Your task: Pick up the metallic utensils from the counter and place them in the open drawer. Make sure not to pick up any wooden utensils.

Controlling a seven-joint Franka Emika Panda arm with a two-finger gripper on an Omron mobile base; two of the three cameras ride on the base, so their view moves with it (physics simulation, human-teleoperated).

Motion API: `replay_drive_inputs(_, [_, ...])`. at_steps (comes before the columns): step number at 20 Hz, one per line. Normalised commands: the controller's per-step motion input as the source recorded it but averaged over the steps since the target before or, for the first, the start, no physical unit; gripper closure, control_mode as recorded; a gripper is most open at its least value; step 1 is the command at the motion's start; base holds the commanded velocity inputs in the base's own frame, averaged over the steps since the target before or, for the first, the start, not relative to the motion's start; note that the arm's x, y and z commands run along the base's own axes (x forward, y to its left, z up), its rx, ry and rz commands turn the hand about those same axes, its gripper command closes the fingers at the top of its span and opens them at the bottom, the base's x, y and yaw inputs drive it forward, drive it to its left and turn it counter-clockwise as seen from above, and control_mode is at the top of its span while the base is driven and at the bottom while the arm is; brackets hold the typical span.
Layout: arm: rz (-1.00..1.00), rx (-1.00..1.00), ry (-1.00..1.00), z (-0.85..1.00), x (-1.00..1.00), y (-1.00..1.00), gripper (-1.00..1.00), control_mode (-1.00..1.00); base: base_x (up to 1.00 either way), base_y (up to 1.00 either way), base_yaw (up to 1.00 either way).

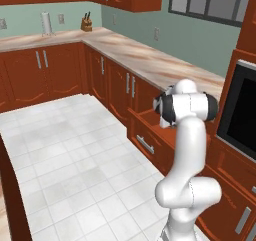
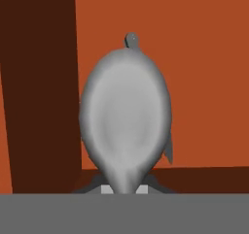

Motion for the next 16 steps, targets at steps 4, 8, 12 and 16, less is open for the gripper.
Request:
replay_drive_inputs(4, [0.0, 0.0, 0.0, -0.38, 0.21, -0.06, 1.0, -1.0, 0.0, 0.0, 0.0])
replay_drive_inputs(8, [0.0, 0.0, 0.0, -0.39, 0.26, -0.21, 1.0, -1.0, 0.0, 0.0, 0.0])
replay_drive_inputs(12, [0.0, 0.0, 0.0, -0.36, 0.32, -0.23, 1.0, -1.0, 0.0, 0.0, 0.0])
replay_drive_inputs(16, [0.0, 0.0, 0.0, -0.38, 0.41, -0.14, 1.0, -1.0, 0.0, 0.0, 0.0])
